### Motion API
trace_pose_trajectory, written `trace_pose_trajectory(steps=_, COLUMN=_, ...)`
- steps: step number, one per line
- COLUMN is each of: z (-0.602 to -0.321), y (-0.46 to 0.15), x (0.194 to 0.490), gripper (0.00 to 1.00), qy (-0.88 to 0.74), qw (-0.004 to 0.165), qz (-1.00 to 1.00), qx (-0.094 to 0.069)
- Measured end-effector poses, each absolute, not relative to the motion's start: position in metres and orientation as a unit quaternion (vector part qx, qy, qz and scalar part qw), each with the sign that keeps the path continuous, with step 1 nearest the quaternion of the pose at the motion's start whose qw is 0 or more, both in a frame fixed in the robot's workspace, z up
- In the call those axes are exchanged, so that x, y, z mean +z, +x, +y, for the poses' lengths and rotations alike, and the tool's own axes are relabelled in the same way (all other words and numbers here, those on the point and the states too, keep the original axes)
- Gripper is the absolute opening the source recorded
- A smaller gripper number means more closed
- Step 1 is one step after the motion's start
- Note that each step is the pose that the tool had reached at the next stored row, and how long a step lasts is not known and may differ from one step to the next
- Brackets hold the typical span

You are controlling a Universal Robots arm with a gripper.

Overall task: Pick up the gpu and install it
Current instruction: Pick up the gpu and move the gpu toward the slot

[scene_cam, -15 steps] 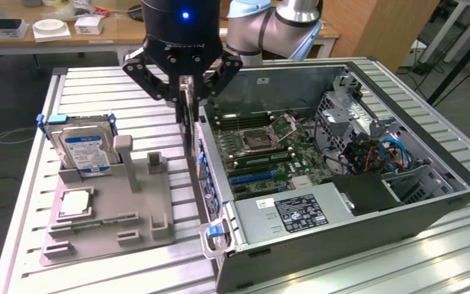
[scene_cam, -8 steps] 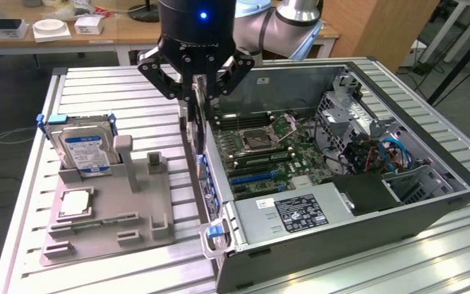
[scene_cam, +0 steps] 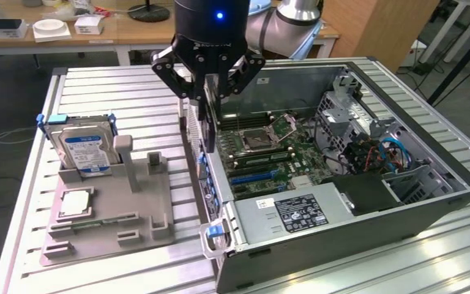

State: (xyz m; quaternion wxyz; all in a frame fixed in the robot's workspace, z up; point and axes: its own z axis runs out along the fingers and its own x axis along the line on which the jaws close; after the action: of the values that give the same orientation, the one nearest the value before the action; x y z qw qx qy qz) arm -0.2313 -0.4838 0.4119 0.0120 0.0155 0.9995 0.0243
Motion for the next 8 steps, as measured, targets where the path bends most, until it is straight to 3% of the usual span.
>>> trace_pose_trajectory(steps=8, z=-0.4838, y=-0.2206, x=0.4119, gripper=0.26, qy=0.011, qw=0.012, qz=1.0, qx=0.024)
